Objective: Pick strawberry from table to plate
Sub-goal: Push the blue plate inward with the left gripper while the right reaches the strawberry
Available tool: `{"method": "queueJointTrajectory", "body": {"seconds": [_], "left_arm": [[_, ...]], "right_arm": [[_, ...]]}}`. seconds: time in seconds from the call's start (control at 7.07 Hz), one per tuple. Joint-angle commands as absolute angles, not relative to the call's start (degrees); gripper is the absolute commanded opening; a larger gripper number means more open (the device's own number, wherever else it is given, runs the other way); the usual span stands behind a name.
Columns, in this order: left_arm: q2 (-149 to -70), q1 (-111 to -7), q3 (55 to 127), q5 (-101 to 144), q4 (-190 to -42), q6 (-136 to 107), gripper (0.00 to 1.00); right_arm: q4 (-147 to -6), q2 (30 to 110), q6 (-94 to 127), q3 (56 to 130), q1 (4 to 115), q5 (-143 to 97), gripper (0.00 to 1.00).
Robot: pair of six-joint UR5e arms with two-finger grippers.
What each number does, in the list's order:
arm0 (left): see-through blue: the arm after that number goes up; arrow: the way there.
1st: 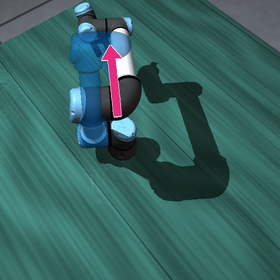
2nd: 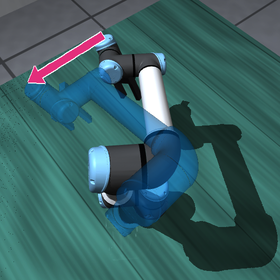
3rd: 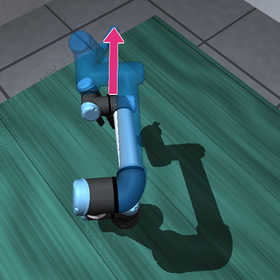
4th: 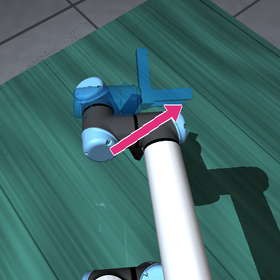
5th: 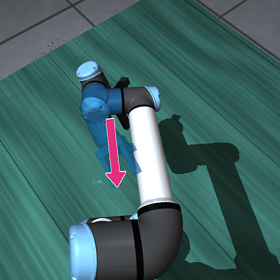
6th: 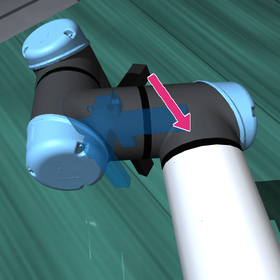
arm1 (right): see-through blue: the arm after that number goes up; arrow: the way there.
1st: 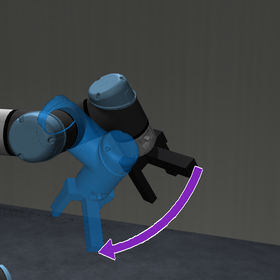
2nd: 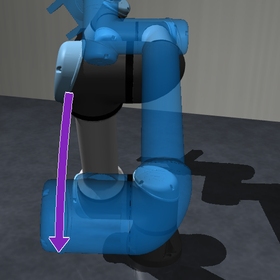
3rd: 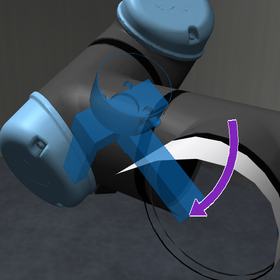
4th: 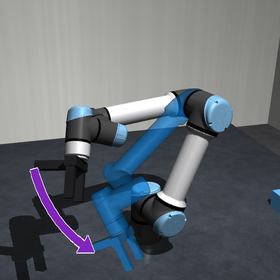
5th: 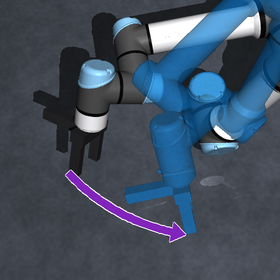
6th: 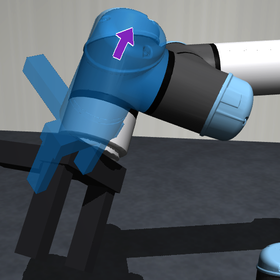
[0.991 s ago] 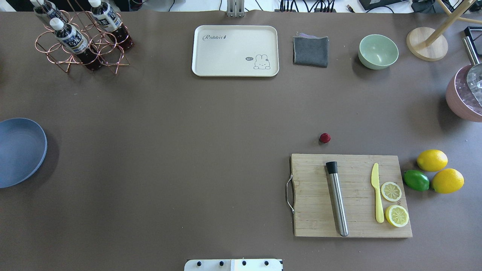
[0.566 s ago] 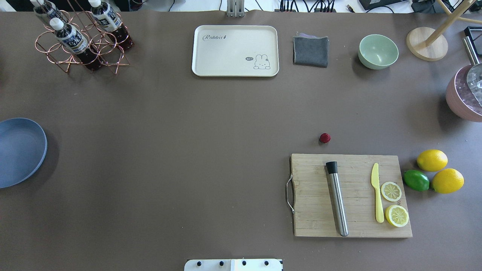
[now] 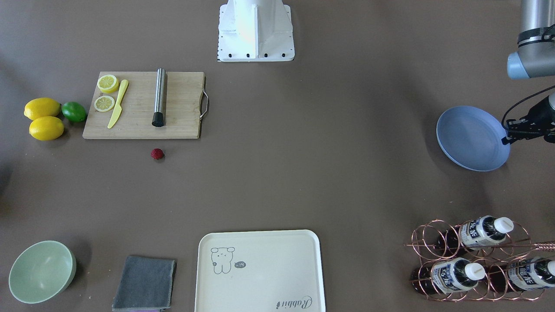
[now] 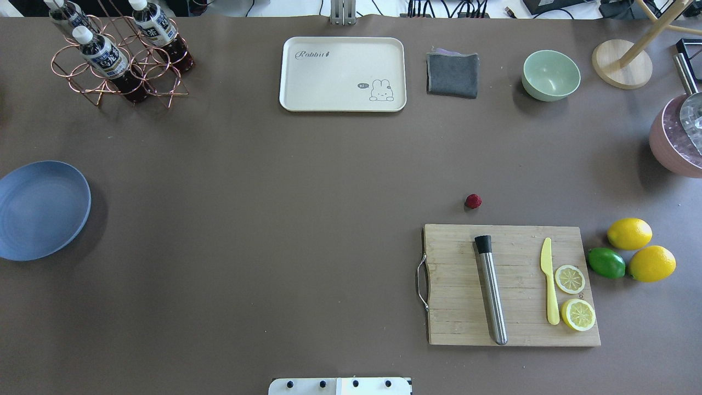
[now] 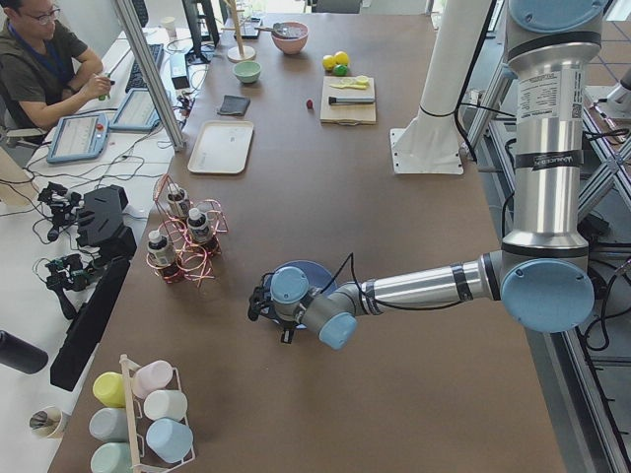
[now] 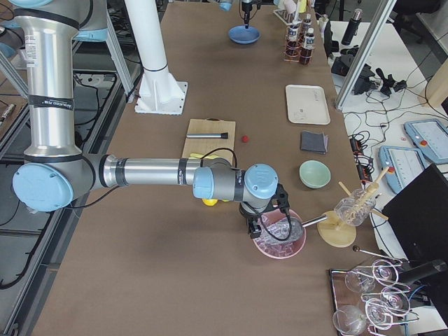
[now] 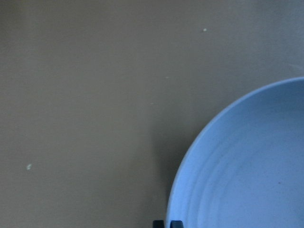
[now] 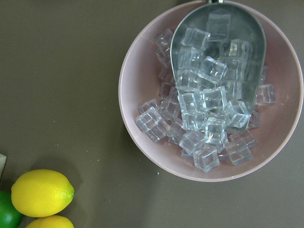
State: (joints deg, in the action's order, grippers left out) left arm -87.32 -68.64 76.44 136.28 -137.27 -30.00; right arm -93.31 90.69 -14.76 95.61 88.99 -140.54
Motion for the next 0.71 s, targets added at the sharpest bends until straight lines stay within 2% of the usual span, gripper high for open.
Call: {"method": "queueJointTrajectory", "body": {"seconds": [0.0, 0.28, 0.57], "left_arm": [[-88.85, -68.12, 84.24, 140.89, -136.76, -42.99, 0.00], [-92.01, -58.86, 92.95, 138.10, -136.76, -62.21, 0.00], [-100.23, -46.99, 97.28, 127.94, -132.23, -78.42, 0.00]], "right_arm": [[-93.25, 87.90, -1.67, 100.51, 84.06, -141.85, 1.00], [-92.29, 85.09, 14.69, 104.83, 75.54, -141.68, 1.00], [-78.75, 83.77, 35.22, 104.86, 66.15, -139.24, 1.00]]}}
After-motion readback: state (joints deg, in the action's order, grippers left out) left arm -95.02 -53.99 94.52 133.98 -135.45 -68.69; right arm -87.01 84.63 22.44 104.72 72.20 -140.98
